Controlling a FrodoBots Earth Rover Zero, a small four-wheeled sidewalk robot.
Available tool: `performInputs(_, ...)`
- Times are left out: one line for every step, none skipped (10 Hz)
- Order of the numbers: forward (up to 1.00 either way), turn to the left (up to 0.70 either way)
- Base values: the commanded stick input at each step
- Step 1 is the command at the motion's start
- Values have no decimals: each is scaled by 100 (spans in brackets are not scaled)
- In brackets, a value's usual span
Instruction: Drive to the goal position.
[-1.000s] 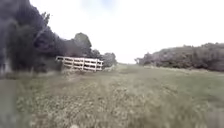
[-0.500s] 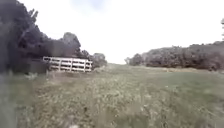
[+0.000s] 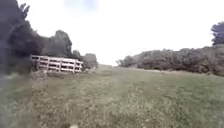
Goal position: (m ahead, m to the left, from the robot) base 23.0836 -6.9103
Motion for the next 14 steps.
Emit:
performInputs(85,0)
performInputs(85,0)
performInputs(85,0)
performInputs(85,0)
performInputs(85,0)
performInputs(85,0)
performInputs(85,0)
performInputs(85,-22)
performInputs(85,-34)
performInputs(85,-34)
performInputs(85,-34)
performInputs(85,-34)
performInputs(85,-34)
performInputs(85,-24)
